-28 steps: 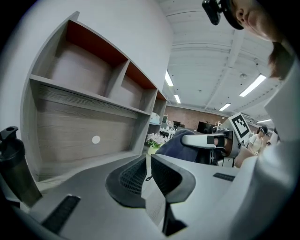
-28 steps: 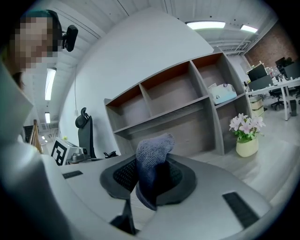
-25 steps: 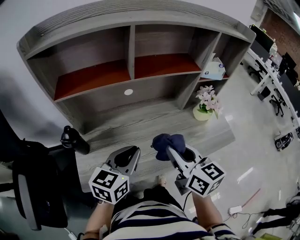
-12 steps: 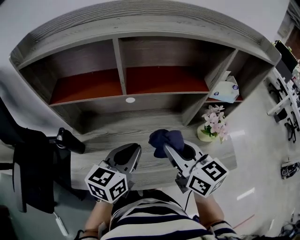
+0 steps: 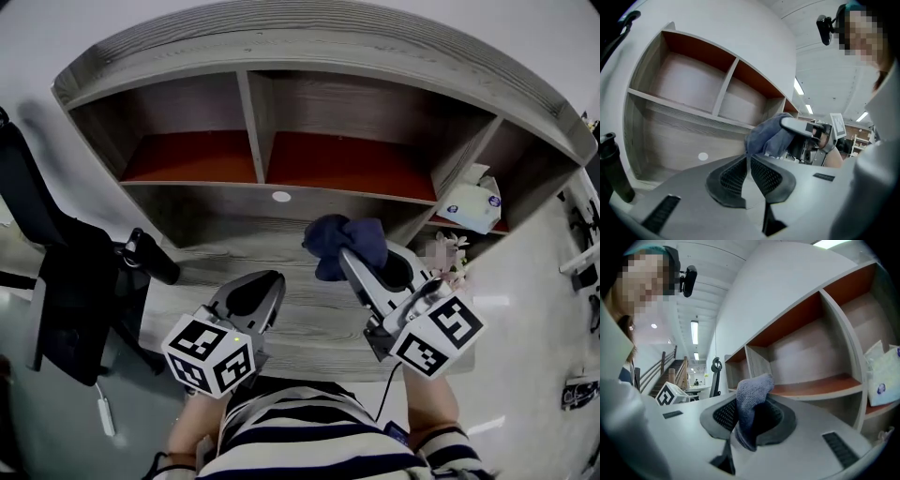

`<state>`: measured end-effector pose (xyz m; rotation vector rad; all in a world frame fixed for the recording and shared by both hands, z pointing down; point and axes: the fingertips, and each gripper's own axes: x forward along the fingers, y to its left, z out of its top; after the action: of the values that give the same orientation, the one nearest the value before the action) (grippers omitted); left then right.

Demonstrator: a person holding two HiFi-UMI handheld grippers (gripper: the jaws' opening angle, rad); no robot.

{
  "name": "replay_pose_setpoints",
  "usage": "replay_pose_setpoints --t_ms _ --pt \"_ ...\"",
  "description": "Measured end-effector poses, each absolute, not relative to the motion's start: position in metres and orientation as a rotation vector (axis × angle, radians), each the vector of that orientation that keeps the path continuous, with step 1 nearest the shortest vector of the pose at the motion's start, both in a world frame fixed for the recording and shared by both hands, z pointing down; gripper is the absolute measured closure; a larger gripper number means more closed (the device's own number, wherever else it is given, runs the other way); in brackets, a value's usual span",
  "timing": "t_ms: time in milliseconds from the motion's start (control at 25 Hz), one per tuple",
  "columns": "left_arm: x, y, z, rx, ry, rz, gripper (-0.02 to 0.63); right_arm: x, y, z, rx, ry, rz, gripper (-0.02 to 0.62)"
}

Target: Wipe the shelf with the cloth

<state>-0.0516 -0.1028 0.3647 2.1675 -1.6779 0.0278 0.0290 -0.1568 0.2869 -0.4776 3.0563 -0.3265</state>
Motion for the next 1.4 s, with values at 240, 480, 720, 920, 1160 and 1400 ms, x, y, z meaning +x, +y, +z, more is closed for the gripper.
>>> replay_pose_setpoints --t_ms 240,480,720,920,1160,1400 --pt "-0.059 -0.115 0.356 2.153 -1.753 0.093 0.566 0.013 -0.158 0.244 -0.355 3.005 -0.249 0.499" --pt "-0.066 -0.125 0.341 2.183 -1.748 0.074 0.565 -0.006 -0.161 0.190 -0.280 2.959 -0.096 0.499" --pt "-0.080 -0.128 0.317 2.222 -1.684 0.001 0.566 -0.023 -0.168 0.154 -0.276 2.894 -0.018 0.499" --pt "-0.098 -0.127 0.310 2.234 -1.783 0.088 0.565 -0.044 -0.169 0.133 -0.267 2.826 0.039 0.499" --pt "-0.113 -0.127 0.300 2.227 -1.827 0.014 0.565 -0.075 -0.176 0.119 -0.359 2.804 0.241 0.499" --pt "-0.118 -0.126 0.300 2.232 -1.841 -0.003 0.565 -0.093 -0.183 0.118 -0.469 2.762 0.372 0.499"
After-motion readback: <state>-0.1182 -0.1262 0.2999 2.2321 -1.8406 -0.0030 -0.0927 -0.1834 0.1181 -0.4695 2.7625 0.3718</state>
